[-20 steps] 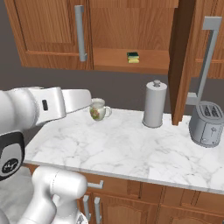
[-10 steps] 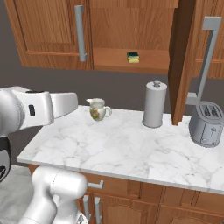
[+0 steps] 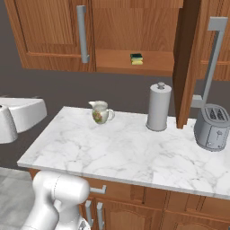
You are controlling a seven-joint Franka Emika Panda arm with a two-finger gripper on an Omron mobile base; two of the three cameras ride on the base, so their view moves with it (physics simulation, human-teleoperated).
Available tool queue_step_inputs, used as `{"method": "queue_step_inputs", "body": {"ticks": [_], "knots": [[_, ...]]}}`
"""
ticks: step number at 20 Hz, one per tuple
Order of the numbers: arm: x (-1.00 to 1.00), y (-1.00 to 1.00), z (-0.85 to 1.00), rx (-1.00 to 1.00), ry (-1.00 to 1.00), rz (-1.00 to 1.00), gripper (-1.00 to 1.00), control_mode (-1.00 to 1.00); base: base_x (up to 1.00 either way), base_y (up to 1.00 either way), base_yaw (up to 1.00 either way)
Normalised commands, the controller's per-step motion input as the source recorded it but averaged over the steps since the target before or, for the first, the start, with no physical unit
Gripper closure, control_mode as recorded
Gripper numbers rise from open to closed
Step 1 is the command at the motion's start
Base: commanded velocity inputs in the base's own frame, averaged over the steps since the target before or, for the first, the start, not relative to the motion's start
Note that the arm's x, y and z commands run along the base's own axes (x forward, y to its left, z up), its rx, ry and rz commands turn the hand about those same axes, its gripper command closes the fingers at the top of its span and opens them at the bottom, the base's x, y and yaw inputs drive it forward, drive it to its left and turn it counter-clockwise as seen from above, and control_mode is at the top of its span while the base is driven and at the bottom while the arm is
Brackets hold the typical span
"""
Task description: Pick the sponge and sponge from the cabinet and place them on the counter.
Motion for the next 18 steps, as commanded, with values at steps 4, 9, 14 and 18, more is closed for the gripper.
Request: {"method": "queue_step_inputs", "body": {"ticks": [4, 9, 14, 18], "knots": [[0.0, 0.13, 0.14, 0.09, -0.12, 0.02, -1.0, -1.0, 0.0, 0.0, 0.0], [0.09, 0.02, 0.21, 0.16, -0.04, 0.08, -1.0, -1.0, 0.0, 0.0, 0.0], [0.05, 0.08, 0.15, 0.13, -0.04, 0.1, -1.0, -1.0, 0.0, 0.0, 0.0], [0.0, 0.18, 0.09, 0.05, -0.12, 0.03, -1.0, -1.0, 0.0, 0.0, 0.0]]}}
